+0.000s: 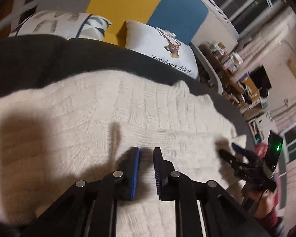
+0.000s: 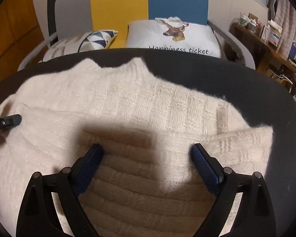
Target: Fold clothes
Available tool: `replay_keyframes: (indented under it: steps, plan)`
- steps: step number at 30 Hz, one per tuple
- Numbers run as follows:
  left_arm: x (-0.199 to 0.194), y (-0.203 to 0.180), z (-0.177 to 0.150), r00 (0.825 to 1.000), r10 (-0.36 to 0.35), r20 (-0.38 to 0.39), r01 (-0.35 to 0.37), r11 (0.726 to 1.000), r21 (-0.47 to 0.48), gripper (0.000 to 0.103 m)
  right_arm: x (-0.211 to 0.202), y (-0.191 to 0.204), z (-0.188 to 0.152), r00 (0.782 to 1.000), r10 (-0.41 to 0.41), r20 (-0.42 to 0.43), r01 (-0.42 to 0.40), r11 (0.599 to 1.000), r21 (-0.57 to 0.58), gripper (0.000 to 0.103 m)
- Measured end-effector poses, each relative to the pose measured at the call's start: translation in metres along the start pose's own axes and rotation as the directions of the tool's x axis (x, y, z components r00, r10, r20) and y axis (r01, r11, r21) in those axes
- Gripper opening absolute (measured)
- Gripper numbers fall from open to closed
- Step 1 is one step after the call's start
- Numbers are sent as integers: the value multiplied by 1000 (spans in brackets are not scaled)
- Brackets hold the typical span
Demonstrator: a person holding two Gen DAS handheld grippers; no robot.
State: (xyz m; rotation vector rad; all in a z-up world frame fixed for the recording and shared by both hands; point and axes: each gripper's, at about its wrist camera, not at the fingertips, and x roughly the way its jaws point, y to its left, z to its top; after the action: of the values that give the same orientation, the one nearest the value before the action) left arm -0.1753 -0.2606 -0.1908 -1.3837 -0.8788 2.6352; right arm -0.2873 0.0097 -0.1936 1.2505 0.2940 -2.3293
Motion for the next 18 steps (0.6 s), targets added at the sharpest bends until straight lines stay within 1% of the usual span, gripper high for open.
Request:
replay_keyframes:
  steps: [3, 5, 6, 7, 8, 11, 13, 14, 15, 16, 17, 18]
  plan:
    - [-25, -16, -16, 999, -6, 50, 1, 995, 101, 22, -29, -9, -10, 999, 32, 17, -32, 999, 39, 93]
    - [-29, -21, -30, 999, 0, 47, -7, 989, 147, 23, -51, -14, -27, 997, 71, 30, -73, 996, 58, 93]
    - [-27, -22, -36, 999, 17, 36, -22, 986, 163, 23, -58, -15, -37, 997, 65, 28, -67, 996, 56, 93]
    - [-22, -22, -41, 998, 48, 28, -52, 984, 171, 23, -63, -16, -48, 998, 59, 25, -60, 996, 58, 93]
    - [-16, -18, -45, 997, 68, 23, -71, 983, 168, 23, -64, -19, -58, 999, 51, 17, -52, 996, 68, 93]
    - [-11, -8, -51, 998, 58, 25, -61, 990, 128, 21, -59, -26, -76, 999, 30, 25, -32, 996, 81, 93]
    - [-12, -6, -52, 998, 55, 27, -57, 993, 105, 21, -56, -22, -78, 1000, 0, 20, -1, 998, 62, 93]
    - [-16, -3, -53, 999, 37, 30, -39, 996, 76, 21, -54, -18, -77, 1000, -19, 14, 18, 999, 46, 95]
    - [-25, 3, -55, 999, 0, 34, -1, 1000, 24, 22, -53, -15, -76, 999, -32, 10, 32, 999, 35, 96]
    - [-35, 13, -58, 998, -54, 45, 56, 998, -42, 23, -55, -14, -76, 999, -36, 8, 36, 999, 37, 96]
    - [-49, 29, -64, 990, -127, 67, 135, 983, -126, 24, -60, -11, -77, 1000, -29, 12, 29, 999, 46, 96]
    - [-63, 45, -70, 976, -198, 95, 214, 955, -207, 27, -65, -4, -82, 1000, 1, 25, -2, 999, 52, 96]
